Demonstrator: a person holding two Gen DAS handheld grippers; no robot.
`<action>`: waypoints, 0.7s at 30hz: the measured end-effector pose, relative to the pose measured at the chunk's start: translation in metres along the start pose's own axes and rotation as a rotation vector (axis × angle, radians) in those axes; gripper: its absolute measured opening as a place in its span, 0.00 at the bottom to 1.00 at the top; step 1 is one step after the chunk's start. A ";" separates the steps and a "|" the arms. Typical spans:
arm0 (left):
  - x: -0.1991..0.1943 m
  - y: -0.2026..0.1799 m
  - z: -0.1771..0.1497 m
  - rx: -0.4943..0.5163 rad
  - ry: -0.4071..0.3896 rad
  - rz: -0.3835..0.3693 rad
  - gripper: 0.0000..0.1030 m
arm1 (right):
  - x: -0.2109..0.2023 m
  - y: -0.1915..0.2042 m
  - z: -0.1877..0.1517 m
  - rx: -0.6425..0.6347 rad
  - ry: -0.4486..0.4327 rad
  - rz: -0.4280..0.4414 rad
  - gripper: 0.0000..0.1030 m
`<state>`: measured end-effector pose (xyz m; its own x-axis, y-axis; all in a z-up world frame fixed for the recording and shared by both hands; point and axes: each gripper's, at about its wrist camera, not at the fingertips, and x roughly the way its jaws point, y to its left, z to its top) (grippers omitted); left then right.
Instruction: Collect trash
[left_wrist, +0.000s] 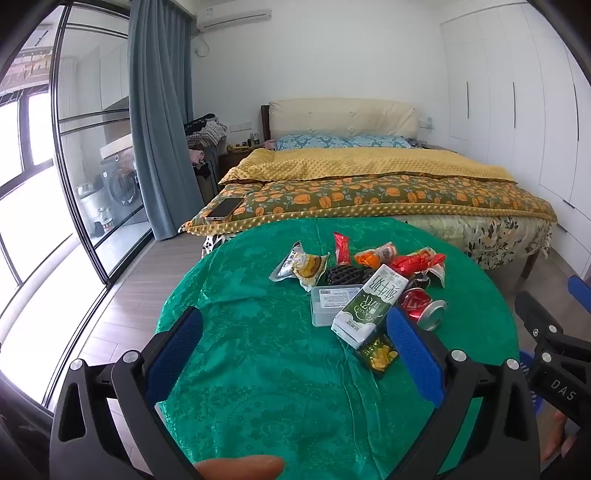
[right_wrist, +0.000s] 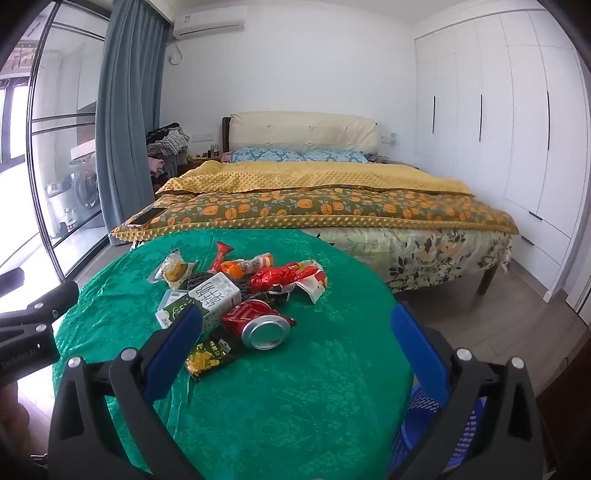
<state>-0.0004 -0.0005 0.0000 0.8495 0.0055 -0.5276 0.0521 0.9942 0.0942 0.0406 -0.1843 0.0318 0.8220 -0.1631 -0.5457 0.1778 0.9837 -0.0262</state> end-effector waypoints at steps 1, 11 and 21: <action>0.000 0.000 0.000 0.000 0.001 0.000 0.96 | 0.000 0.000 0.001 0.001 0.001 0.001 0.96; 0.000 0.000 0.000 0.000 0.003 -0.001 0.96 | 0.001 -0.004 0.000 0.006 0.003 0.005 0.96; 0.000 0.000 0.000 0.000 0.005 -0.001 0.96 | 0.002 -0.004 0.000 0.006 0.004 0.006 0.96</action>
<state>-0.0004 -0.0004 0.0001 0.8471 0.0051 -0.5315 0.0527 0.9942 0.0936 0.0414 -0.1886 0.0309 0.8210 -0.1570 -0.5489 0.1763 0.9842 -0.0177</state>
